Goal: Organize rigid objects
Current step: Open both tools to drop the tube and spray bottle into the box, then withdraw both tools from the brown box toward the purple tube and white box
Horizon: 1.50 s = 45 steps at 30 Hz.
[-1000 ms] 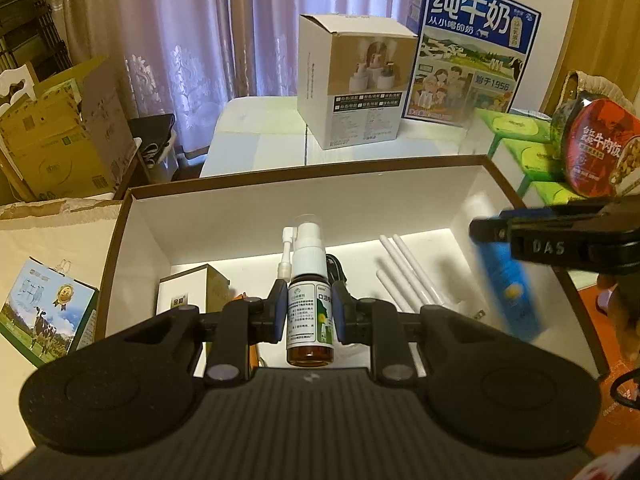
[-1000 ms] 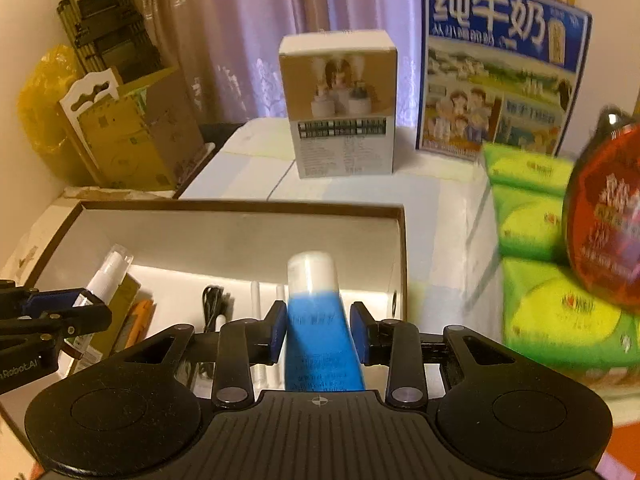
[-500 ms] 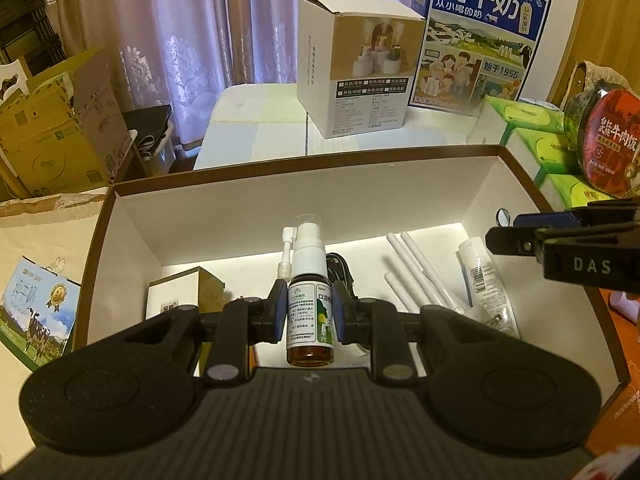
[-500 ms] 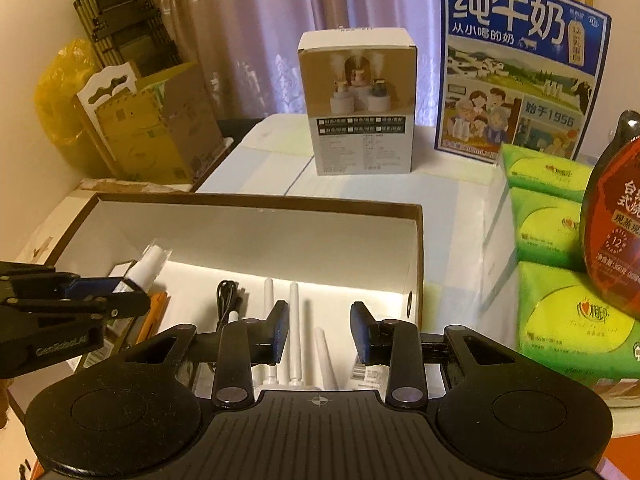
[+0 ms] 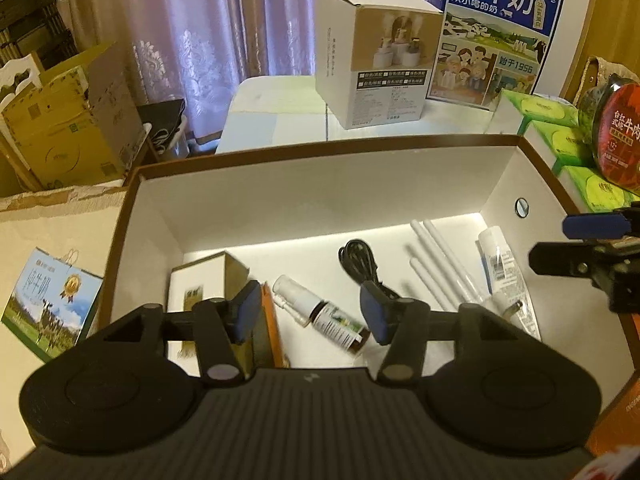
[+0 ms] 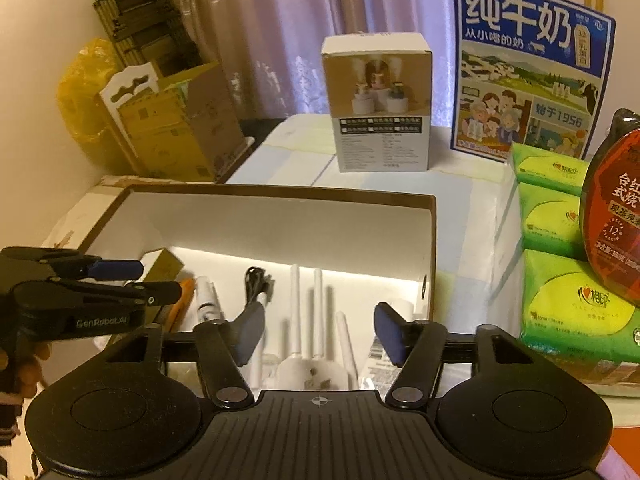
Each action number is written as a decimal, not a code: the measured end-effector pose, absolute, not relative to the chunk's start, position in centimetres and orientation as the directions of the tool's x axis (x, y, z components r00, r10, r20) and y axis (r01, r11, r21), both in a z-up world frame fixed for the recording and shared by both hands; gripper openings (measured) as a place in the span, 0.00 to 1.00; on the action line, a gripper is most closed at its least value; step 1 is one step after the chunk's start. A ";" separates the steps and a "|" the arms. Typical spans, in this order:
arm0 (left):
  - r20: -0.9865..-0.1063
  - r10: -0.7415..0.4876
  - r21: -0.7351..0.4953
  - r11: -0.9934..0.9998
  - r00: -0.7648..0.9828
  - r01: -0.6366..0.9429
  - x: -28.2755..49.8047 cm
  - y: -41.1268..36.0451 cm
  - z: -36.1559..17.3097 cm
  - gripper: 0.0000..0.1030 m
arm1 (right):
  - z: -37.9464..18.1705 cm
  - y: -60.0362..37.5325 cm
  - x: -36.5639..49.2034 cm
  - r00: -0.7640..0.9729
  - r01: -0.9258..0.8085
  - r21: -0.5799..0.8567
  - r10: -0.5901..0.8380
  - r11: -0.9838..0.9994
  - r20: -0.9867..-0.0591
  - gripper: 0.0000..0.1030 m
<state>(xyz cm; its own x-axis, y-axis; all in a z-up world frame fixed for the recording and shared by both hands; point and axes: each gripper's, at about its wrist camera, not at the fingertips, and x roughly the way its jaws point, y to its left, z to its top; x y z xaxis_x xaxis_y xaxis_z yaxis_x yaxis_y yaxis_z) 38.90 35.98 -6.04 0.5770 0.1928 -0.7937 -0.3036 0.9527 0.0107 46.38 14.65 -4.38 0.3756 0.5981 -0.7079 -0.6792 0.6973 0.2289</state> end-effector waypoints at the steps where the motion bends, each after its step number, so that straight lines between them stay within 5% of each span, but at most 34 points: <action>1: -0.796 0.193 0.008 0.951 0.574 -0.308 38.6 36.0 -5.9 0.51 | -4.3 14.5 46.1 0.372 -0.684 0.229 0.601 0.693 -0.707 0.59; 45: -0.753 0.083 -0.102 0.965 0.653 -0.241 25.5 24.9 -0.8 0.51 | -1.7 3.7 33.9 0.409 -0.595 0.325 0.625 0.735 -0.665 0.65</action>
